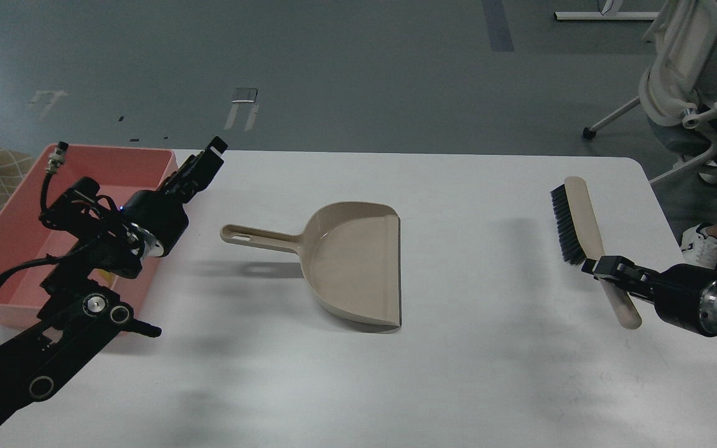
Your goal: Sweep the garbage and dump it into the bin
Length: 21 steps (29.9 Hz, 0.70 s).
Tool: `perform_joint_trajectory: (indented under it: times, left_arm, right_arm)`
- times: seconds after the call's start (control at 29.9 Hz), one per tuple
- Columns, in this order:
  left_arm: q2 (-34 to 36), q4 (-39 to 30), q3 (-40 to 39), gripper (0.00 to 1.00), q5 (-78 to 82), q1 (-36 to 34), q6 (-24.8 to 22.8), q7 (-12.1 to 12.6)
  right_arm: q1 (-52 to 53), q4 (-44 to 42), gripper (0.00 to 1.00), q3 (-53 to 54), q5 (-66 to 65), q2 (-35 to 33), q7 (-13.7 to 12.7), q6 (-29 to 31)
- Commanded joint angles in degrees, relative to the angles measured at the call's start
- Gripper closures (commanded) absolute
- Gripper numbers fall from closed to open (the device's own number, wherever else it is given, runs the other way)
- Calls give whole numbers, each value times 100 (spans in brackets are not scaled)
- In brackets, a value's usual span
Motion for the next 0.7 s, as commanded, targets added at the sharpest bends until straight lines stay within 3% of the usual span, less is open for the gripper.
perform_joint_trajectory:
  times: [0.0,0.17,0.67]
  left_arm:
    - [5,3,-393,25,-1057,-290,-27,-14]
    - [14,3,-527,24,-2098,-344,-27,-6]
    - [-302,3,-615,24,-2617,-273,43,21]
  right_arm:
    - [-28,-25,100,-2,-32,-119,-11,0]
    - [-125,1,100,-28,-23,-339,-20,0]
    - [-301,-34,100,-90,-85,-410,-90,0]
